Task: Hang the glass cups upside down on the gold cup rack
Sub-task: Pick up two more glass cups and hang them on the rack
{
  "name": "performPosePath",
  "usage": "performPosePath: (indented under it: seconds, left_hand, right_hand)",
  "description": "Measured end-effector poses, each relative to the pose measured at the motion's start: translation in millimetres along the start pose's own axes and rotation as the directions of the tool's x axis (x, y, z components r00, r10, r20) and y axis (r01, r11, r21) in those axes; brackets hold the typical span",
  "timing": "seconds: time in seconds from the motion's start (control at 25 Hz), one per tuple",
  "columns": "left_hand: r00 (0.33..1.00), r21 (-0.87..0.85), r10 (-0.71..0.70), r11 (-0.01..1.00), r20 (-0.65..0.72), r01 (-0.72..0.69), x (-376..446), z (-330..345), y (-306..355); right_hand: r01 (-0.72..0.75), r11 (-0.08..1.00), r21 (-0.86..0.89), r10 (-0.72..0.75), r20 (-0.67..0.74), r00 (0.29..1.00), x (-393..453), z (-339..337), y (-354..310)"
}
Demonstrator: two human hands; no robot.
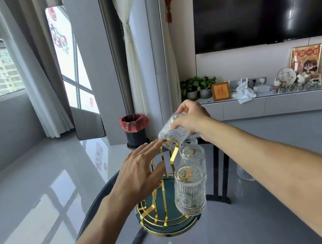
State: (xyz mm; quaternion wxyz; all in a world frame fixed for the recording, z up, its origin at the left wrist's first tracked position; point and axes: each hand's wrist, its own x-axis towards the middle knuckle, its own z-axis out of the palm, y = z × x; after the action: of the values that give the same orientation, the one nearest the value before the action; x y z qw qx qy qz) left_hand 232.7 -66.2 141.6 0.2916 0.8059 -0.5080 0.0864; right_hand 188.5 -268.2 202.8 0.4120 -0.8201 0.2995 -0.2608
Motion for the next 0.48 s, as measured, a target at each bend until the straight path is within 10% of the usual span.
performPosePath:
  seconds: [0.48]
  left_hand:
    - [0.999,-0.116,0.036,0.993,0.017,-0.034,0.9,-0.6,-7.4]
  right_hand:
    - [-0.116,0.993,0.02,0.11,0.176,0.978,10.0,36.8,14.4]
